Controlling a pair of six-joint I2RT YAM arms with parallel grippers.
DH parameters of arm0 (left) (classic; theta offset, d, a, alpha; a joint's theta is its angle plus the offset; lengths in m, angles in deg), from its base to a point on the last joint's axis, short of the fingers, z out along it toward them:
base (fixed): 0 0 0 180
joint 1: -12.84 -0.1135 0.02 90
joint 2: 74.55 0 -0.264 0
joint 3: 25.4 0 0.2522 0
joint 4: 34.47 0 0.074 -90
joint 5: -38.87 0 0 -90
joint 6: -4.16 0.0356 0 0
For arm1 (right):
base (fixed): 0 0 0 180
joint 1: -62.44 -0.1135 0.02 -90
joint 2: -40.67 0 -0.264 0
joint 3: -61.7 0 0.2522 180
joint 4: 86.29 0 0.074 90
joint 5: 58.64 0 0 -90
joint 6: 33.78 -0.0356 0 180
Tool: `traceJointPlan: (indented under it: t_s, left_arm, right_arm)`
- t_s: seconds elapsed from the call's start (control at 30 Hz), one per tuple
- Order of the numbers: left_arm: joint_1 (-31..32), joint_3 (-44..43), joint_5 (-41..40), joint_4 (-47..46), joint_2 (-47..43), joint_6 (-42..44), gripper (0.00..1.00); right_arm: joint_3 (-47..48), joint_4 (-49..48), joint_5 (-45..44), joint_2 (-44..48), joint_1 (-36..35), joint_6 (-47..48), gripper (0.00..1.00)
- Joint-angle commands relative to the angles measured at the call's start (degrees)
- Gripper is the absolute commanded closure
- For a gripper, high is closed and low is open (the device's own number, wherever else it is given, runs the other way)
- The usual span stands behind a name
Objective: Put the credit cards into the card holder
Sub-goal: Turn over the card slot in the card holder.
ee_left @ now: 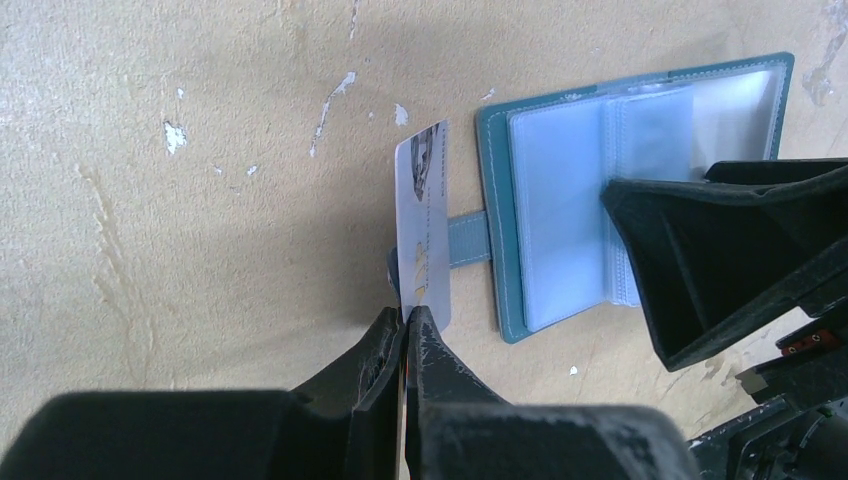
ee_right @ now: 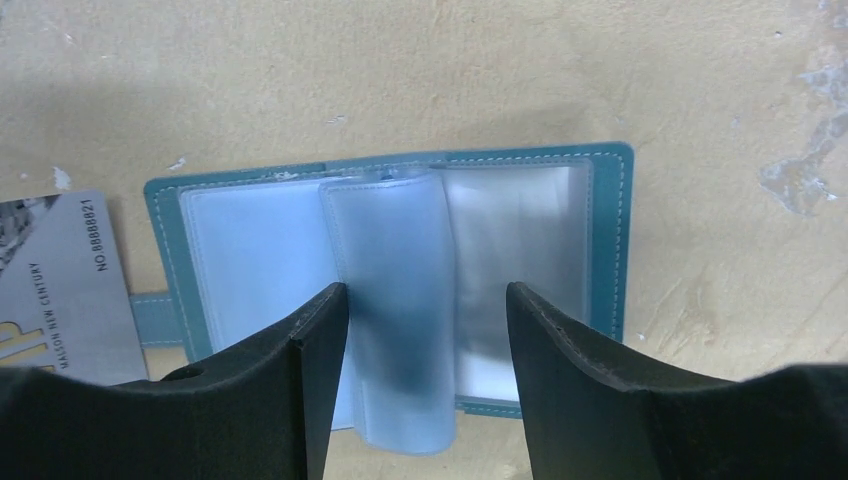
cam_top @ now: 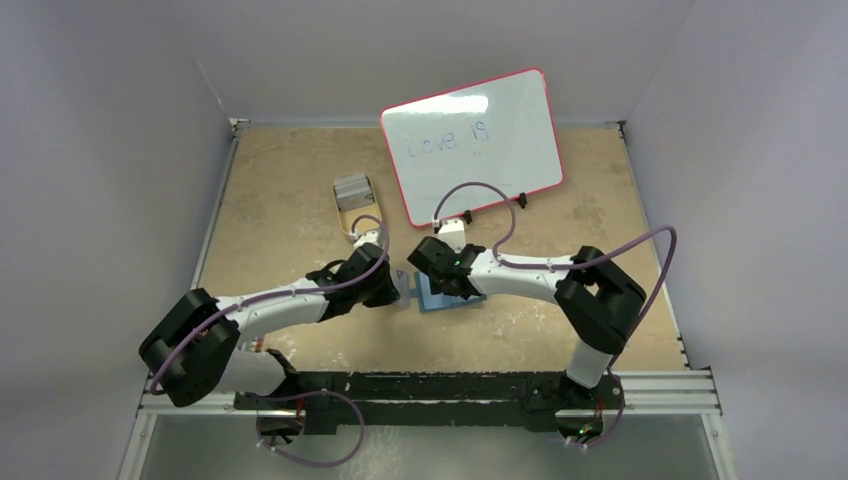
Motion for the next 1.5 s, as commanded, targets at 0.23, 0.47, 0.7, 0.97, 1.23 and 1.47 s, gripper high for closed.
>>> traceJointPlan:
  t_s: [0.23,0.47,0.7,0.97,1.23,1.47]
  left_arm:
    - [-0.07,1.64,-3.69,5.07,0.45,1.41,1.00]
    - [-0.11,1.43,-3.71,5.06,0.68,1.42,1.00]
    - [-0.08,1.25,-3.73,4.89,1.41,1.33,1.00]
    - [-0.08,0.20,-4.33,5.88,1.40,1.73,1.00]
    - [-0.08,-2.28,-6.10,8.19,1.77,2.90,1.00]
    - [-0.13,-2.43,-6.12,8.33,2.25,2.73,1.00]
  right_arm:
    - [1.71,8.60,-6.93,3.79,0.18,-2.61,0.38]
    - [2.35,10.36,-8.39,4.89,0.16,-2.49,0.38]
    - [1.75,9.37,-8.13,4.97,0.18,-1.43,0.37]
    - [0.42,3.69,-6.32,6.98,0.17,2.57,0.42]
    - [-1.40,0.46,-2.52,7.99,0.18,4.67,0.61]
    - [-4.77,-4.73,3.85,9.28,0.58,5.14,0.61]
